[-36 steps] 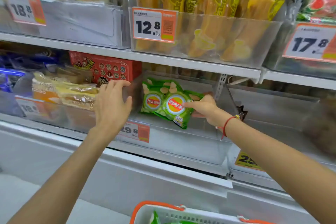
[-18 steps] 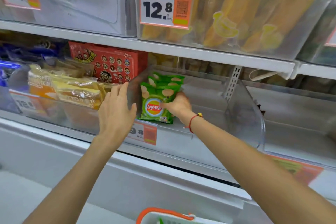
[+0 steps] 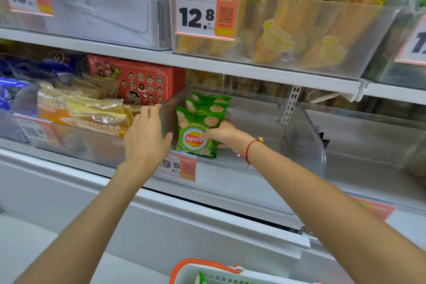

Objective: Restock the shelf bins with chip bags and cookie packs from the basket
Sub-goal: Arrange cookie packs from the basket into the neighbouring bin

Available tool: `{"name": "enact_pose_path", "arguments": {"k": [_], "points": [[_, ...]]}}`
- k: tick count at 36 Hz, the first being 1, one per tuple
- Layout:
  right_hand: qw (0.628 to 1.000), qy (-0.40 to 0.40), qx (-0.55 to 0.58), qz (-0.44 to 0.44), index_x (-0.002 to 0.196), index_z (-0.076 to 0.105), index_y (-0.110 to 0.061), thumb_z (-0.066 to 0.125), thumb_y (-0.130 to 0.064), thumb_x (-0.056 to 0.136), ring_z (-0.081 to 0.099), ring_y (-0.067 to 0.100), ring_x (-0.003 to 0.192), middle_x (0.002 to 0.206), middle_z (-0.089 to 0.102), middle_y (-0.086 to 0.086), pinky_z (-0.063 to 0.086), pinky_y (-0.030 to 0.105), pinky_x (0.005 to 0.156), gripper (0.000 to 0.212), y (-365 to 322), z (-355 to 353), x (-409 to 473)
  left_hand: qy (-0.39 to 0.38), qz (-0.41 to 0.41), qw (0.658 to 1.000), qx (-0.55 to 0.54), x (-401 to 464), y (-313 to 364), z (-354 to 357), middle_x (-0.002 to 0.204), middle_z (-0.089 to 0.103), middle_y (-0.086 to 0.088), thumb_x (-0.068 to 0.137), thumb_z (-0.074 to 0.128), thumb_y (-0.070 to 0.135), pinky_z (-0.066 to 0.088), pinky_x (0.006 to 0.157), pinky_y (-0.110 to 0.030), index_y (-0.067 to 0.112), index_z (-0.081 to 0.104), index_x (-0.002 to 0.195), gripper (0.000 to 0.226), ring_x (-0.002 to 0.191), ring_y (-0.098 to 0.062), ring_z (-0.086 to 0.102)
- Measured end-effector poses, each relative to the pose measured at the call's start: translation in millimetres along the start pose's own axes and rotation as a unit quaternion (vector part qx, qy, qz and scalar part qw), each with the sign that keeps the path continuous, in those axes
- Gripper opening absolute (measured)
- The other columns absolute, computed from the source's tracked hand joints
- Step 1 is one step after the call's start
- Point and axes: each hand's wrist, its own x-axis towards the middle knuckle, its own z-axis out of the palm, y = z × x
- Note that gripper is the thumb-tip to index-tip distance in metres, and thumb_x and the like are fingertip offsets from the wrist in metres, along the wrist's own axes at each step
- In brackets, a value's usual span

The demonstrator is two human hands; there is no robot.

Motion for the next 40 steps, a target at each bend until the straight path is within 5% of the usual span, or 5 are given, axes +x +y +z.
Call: {"name": "enact_pose_path", "arguments": {"k": [7,12,21,35,40], "points": [[0.999,-0.037,-0.024,0.018,0.146,0.019,-0.003,0.066,-0.019,0.09,0.036,0.025,0.135,0.152,0.027,0.01,0.038,0.04,0.108,0.075,0.1,-39.3,-48.6,0.022,0.036,0.999,0.011,-11.7,17.1,-24.4,0.145,0.042,-0.006,0.083,0.072,0.025,0.038,0.102,-0.039,0.011,0.038,0.142,0.069,0.131,-0.026,0.038],[0.996,-0.003,-0.065,-0.069,0.131,0.052,-0.009,0.068,-0.017,0.087,0.053,0.018,0.114,0.122,0.052,0.006,0.047,0.028,0.089,0.047,12.8,-61.3,-94.8,-0.001,0.082,0.995,-0.051,-42.5,50.8,-47.6,0.129,0.055,0.002,0.085,0.068,0.023,0.045,0.085,-0.038,0.024,0.047,0.132,0.052,0.116,-0.021,0.05],[0.976,-0.049,-0.17,-0.129,0.094,0.07,-0.019,0.069,-0.011,0.085,0.057,0.0,0.061,0.079,0.066,0.0,0.044,0.011,0.061,0.011,111.7,-100.5,-200.6,-0.274,0.096,0.936,-0.2,-129.0,108.9,-19.2,0.083,0.065,0.024,0.081,0.067,0.031,0.051,0.085,-0.033,0.037,0.062,0.091,0.012,0.079,-0.007,0.064],[0.882,-0.23,-0.4,0.095,0.117,0.065,-0.014,0.065,-0.022,0.087,0.058,0.027,0.111,0.135,0.055,0.007,0.049,0.031,0.092,0.031,283.9,-86.4,-221.9,-0.593,0.195,0.781,0.032,-249.5,153.9,115.2,0.128,0.061,-0.002,0.093,0.052,0.022,0.045,0.097,-0.032,0.021,0.064,0.12,0.03,0.116,-0.022,0.056],[0.899,-0.185,-0.38,0.12,0.137,0.043,-0.004,0.059,-0.025,0.091,0.051,0.028,0.122,0.137,0.051,0.014,0.038,0.028,0.097,0.053,318.9,-67.8,-225.9,-0.599,0.113,0.792,-0.02,-284.1,143.9,159.3,0.065,0.045,-0.006,0.096,0.049,0.027,0.03,0.063,-0.03,0.014,0.04,0.062,0.038,0.069,-0.022,0.047]]}}
